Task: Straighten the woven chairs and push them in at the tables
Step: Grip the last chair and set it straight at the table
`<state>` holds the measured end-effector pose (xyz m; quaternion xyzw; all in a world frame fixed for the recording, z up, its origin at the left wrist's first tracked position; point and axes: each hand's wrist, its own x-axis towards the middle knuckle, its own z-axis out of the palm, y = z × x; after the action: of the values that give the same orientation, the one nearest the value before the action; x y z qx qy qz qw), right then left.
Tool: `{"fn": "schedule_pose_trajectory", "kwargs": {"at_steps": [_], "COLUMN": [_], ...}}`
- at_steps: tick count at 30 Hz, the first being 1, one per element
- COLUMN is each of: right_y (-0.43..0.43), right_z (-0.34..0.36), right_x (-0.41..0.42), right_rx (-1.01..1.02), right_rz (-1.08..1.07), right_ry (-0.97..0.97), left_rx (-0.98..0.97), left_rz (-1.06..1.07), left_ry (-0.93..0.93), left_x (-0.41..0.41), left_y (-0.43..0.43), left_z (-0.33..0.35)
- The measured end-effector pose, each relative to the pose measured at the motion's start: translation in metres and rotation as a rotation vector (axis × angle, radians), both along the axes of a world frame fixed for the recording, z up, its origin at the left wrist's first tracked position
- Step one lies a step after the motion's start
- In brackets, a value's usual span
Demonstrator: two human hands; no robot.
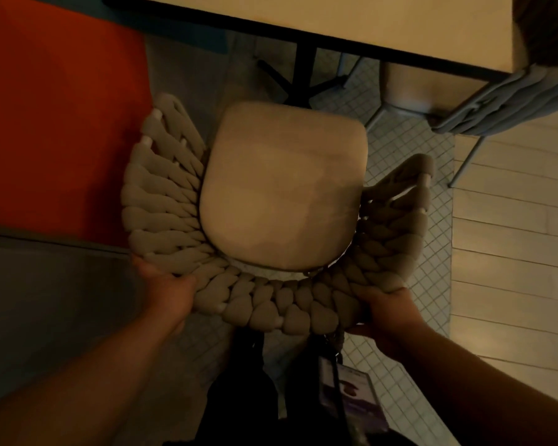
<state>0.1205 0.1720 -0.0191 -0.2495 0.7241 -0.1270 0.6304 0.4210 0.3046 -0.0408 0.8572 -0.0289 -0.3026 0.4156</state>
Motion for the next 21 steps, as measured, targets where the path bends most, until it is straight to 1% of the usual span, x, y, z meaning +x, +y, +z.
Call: {"fn": "schedule_pose_trajectory", "kwargs": {"at_steps": [8, 11, 12, 13, 14, 15, 16, 17, 18, 19, 20, 21], "right_y": [-0.057, -0.064, -0.065, -0.064, -0.063, -0.064, -0.064, -0.063, -0.062, -0.063, -0.062, -0.06], "right_z": [0.0, 0.002, 0.004, 0.005, 0.008, 0.011, 0.015, 0.019, 0.022, 0.021, 0.018, 0.013], "right_x": [0.013, 0.017, 0.018, 0.017, 0.014, 0.011, 0.008, 0.007, 0.008, 0.01, 0.012, 0.016], "right_rx": [0.023, 0.047, 0.045, 0.005, -0.075, -0.198, -0.344, -0.487, -0.575, -0.591, -0.566, -0.543], "right_rz": [-0.003, 0.021, 0.06, 0.12, 0.247, 0.458, 0.727, 0.997, 1.228, 1.405, 1.526, 1.596], "right_ry": [0.03, 0.045, 0.058, 0.116, 0.255, 0.42, 0.575, 0.679, 0.718, 0.73, 0.732, 0.742], "left_rx": [-0.074, 0.018, 0.072, 0.172, 0.322, 0.471, 0.54, 0.527, 0.493, 0.493, 0.528, 0.577], "left_rz": [-0.009, -0.112, -0.153, -0.222, -0.334, -0.48, -0.646, -0.833, -1.043, -1.25, -1.411, -1.491], "left_ry": [0.066, 0.043, 0.042, 0.007, -0.062, -0.174, -0.317, -0.431, -0.494, -0.498, -0.482, -0.473], "left_x": [0.013, 0.022, 0.026, 0.031, 0.035, 0.038, 0.038, 0.035, 0.028, 0.021, 0.012, 0.005], "left_y": [-0.054, -0.065, -0.065, -0.064, -0.061, -0.057, -0.052, -0.049, -0.048, -0.048, -0.049, -0.052], "left_z": [-0.005, 0.0, 0.002, 0.006, 0.01, 0.013, 0.017, 0.021, 0.029, 0.033, 0.035, 0.034]}}
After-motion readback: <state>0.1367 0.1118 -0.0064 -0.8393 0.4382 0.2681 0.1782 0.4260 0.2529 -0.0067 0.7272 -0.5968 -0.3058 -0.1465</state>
